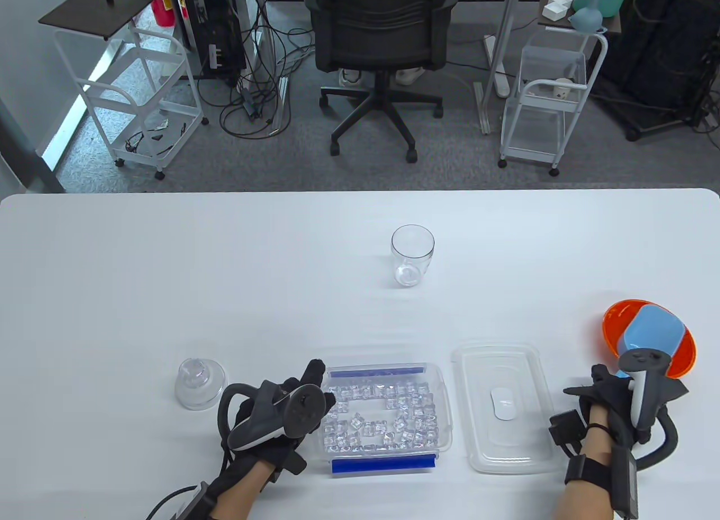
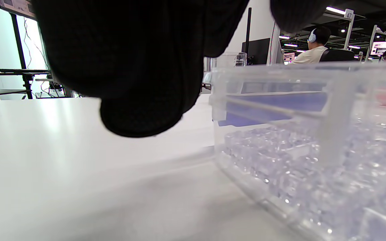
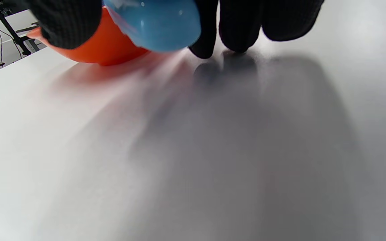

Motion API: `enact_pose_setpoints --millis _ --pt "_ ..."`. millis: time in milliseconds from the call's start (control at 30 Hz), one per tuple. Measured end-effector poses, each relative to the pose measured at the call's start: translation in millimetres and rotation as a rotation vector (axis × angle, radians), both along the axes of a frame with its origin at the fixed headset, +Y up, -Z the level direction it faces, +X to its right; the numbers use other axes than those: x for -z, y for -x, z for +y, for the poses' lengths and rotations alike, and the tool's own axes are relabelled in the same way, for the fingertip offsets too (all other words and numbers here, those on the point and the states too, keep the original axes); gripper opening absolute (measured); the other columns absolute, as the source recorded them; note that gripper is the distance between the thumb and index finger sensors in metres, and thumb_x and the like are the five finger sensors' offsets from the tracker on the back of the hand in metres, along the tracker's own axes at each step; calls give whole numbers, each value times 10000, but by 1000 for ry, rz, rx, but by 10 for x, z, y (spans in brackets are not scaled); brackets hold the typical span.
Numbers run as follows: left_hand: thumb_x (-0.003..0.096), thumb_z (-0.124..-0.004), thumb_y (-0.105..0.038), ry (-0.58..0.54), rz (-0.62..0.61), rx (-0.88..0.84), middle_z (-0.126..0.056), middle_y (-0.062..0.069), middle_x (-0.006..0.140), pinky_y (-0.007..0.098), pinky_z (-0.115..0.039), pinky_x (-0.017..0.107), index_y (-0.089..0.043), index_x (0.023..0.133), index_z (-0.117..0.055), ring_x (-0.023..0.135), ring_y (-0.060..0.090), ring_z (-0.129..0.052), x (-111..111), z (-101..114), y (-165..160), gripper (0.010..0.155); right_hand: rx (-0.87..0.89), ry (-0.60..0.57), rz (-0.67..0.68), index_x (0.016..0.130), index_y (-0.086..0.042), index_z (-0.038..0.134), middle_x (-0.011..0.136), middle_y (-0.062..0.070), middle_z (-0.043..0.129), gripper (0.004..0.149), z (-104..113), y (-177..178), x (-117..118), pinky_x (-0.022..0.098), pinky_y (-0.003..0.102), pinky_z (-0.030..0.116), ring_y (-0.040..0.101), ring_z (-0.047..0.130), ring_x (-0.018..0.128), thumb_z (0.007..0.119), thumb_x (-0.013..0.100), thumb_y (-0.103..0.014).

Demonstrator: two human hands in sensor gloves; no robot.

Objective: Shake ice in a plastic shaker with both hands

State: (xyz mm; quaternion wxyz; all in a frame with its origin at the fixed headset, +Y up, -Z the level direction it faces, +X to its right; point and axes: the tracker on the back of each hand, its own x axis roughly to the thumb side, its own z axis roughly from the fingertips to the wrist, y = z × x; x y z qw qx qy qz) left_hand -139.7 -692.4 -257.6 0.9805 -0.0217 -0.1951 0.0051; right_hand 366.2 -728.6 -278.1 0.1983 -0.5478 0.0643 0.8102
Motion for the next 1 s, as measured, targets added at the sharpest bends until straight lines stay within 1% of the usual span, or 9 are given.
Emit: enact_pose_setpoints --millis 133,300,467,533,633,733,867,933,1000 --pt "616 -560 -506 -5 0 5 -946 222 853 344 -889 364 -132 1117 -536 547 313 -1056 0 3 -1 626 -21 21 10 1058 90 266 966 189 755 907 -7 23 19 628 637 675 490 756 898 703 532 -506" --pt "615 -561 -506 -18 -3 -1 -948 223 851 344 -889 361 -134 1116 -539 544 313 -1057 -4 13 0 625 -89 33 24 1066 64 306 878 77 840 852 42 74 42 627 599 707 416 829 864 725 532 -451" --pt "615 -560 -508 -14 -6 6 -946 221 855 344 -889 364 -134 1118 -537 548 312 -1056 -3 3 -3 627 -127 -45 21 1058 75 308 822 67 847 802 106 137 10 606 572 739 373 868 821 693 558 -420" --pt "615 -561 -507 -16 -4 -1 -946 223 854 344 -888 363 -133 1118 -536 547 313 -1056 -2 6 3 627 -180 -82 38 1048 97 307 783 81 851 786 203 173 -12 578 558 762 380 879 790 682 565 -398" --pt "615 -561 -507 -18 -4 -2 -946 221 855 343 -888 363 -133 1118 -535 546 314 -1056 -1 2 0 628 -267 -98 83 1041 109 306 772 87 836 764 455 211 -50 562 547 775 384 877 781 661 575 -381" --pt "615 -560 -507 -13 -7 5 -945 222 855 342 -889 362 -133 1119 -532 547 312 -1056 -2 -2 -4 629 -302 -166 115 1045 86 318 771 71 811 745 712 236 -110 568 540 774 371 873 787 664 575 -377" --pt "616 -559 -506 -4 -4 7 -946 221 853 342 -889 359 -129 1121 -525 542 311 -1058 0 -6 1 631 -255 -365 281 1048 -29 456 749 27 821 630 1024 379 -213 562 476 815 277 918 754 679 567 -369" --pt "616 -558 -507 14 -4 9 -944 225 854 343 -888 357 -110 1123 -512 540 314 -1057 8 -27 1 645 -210 -483 432 1045 -56 502 735 20 842 607 1116 510 -266 523 422 858 217 967 688 692 559 -365" --pt "616 -559 -503 38 -6 15 -942 226 856 344 -888 355 -86 1125 -497 538 315 -1057 20 -61 -5 661 -167 -602 611 1034 -59 561 699 31 873 589 1198 691 -329 439 385 896 193 1014 590 713 546 -351"
